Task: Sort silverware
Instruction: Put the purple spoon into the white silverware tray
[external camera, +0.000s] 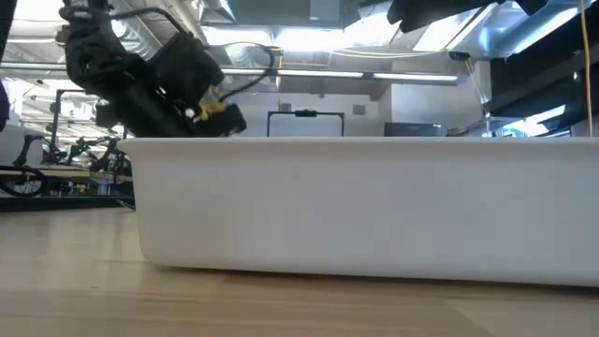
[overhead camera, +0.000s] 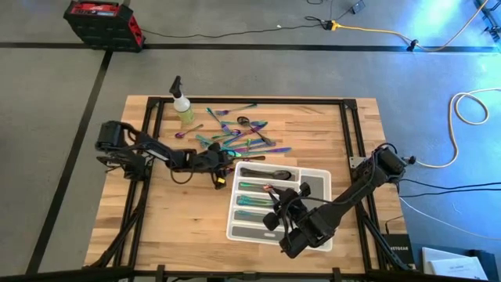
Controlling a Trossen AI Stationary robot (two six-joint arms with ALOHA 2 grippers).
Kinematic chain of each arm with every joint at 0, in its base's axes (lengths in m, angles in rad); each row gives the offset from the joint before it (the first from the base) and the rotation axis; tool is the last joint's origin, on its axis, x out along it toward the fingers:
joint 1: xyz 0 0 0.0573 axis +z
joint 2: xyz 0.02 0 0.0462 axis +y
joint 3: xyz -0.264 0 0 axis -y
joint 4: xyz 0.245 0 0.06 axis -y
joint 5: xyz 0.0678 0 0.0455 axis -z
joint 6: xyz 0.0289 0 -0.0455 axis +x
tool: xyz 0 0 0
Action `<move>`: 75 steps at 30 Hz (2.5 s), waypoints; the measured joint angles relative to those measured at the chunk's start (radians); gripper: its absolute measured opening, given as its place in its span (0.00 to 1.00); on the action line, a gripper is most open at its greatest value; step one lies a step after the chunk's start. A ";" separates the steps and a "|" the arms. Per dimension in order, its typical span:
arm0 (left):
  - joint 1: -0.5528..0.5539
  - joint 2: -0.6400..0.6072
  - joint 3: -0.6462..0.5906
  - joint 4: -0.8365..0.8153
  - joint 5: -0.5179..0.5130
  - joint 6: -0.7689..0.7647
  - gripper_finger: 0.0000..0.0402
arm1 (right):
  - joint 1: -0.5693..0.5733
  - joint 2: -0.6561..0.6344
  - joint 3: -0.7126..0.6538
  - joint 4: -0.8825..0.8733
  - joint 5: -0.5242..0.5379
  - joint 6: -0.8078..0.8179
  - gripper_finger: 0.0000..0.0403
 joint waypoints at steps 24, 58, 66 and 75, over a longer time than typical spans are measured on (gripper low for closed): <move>-0.017 0.000 0.032 -0.147 -0.031 -0.177 0.01 | -0.001 0.000 0.000 -0.022 -0.009 0.003 0.18; -0.118 -0.553 0.017 -0.362 -0.362 -0.427 0.00 | -0.033 0.098 0.000 0.175 0.402 -0.087 0.18; -0.197 -0.502 -0.073 0.220 -0.394 -0.668 0.00 | -0.096 0.230 -0.001 0.242 0.504 -0.069 0.18; -0.263 -0.359 -0.083 0.548 -0.416 -0.803 0.00 | -0.174 0.271 -0.001 0.412 0.333 -0.488 0.18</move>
